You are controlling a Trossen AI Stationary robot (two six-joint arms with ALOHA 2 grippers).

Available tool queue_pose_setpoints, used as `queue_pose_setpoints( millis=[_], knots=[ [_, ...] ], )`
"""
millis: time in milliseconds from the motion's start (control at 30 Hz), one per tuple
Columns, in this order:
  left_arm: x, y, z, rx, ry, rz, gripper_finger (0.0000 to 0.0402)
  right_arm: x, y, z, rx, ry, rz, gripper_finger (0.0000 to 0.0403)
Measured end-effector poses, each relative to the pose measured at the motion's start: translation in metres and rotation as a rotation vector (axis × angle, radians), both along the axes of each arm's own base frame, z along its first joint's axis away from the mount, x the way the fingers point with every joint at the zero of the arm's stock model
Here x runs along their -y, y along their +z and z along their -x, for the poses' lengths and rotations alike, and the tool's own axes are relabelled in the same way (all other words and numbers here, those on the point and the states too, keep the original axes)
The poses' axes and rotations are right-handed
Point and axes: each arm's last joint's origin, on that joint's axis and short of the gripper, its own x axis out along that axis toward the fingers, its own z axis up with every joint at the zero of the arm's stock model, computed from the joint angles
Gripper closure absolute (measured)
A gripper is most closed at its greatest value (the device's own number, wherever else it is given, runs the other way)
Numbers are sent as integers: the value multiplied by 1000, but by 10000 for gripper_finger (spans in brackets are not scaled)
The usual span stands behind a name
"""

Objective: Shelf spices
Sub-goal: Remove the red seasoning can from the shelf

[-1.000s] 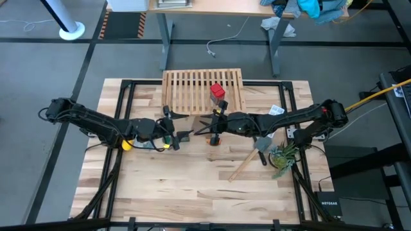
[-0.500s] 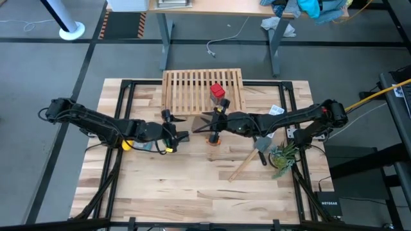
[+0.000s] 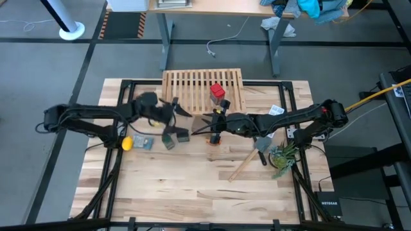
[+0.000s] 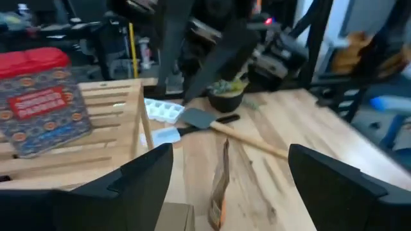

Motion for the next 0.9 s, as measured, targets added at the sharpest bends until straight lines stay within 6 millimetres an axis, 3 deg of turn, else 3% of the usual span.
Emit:
queue_pose_setpoints(
  millis=[133, 267, 567, 900],
  knots=[
    [-12, 12, 16, 65, -132, 35, 101, 1, 0, 0, 1, -40, 15, 310],
    [-8, 14, 44, 125, -282, 25, 101, 4, 0, 2, -8, -132, 51, 310],
    [17, -40, 95, 212, -126, 72, 101, 3, -2, 2, -23, -97, 40, 310],
    [20, -76, 110, 229, 88, 87, 101, 3, 6, -1, 52, -95, 61, 310]
  ],
)
